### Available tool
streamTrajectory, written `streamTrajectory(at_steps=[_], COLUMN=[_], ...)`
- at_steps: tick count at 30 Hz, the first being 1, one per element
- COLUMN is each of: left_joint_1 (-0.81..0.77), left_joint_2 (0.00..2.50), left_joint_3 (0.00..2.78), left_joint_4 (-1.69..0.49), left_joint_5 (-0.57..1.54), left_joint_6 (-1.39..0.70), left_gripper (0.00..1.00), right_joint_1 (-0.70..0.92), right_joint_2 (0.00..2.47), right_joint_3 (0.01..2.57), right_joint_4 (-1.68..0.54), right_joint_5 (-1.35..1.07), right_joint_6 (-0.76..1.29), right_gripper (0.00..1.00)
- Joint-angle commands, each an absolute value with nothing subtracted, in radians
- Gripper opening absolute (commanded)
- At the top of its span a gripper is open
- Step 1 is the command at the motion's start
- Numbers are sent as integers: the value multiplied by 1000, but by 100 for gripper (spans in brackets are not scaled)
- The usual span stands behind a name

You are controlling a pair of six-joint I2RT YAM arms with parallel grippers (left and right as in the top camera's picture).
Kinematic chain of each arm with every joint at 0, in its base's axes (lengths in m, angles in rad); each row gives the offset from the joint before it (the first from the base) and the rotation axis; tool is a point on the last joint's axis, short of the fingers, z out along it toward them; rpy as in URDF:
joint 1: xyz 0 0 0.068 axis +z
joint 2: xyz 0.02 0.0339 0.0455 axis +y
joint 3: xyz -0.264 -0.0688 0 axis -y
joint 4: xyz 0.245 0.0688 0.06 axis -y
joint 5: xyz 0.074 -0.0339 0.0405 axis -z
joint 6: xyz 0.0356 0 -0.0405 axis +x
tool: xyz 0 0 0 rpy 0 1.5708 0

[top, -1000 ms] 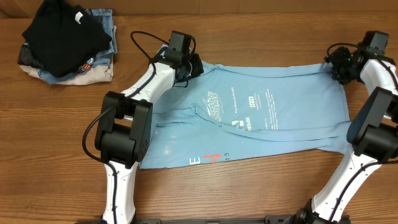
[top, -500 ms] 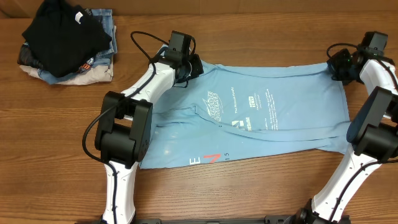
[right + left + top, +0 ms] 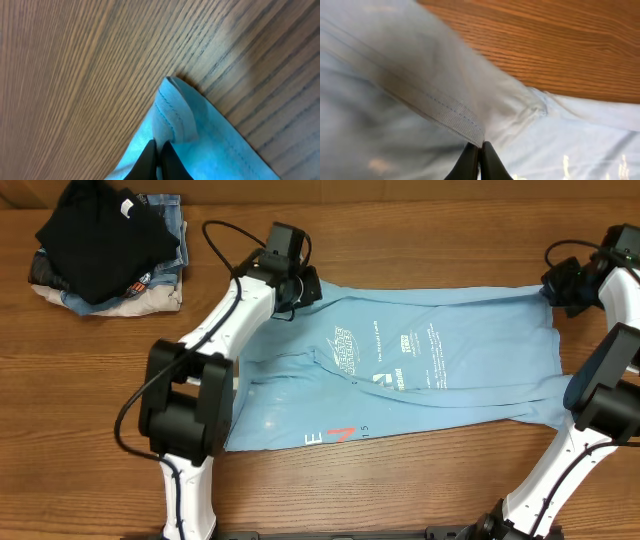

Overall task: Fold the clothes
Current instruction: 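Pull the back corners apart with both grippers to stretch the shirt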

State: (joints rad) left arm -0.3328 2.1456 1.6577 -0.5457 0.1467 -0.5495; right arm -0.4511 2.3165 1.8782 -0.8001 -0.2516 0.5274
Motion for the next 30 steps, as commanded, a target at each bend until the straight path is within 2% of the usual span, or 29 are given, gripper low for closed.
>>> streamTrajectory(at_steps=[1,10,30], left_joint_1=[-327,-327,-328], left_joint_2=[2060,1974,1974], left_joint_3=[1673,1673,1673], left_joint_4=[-581,-765,-1108], left_joint_5=[90,41,52], left_joint_6=[-515,-511,-532], left_gripper=[4,4,4], right_joint_1=[-457,-462,-498], right_joint_2=[2319,2319,2236], right_joint_3=[1928,1932,1933], right_joint_4=[-821,-886,-994], right_joint_5=[-244,-211,-209], right_joint_6=[532,558,580], right_gripper=[4,4,4])
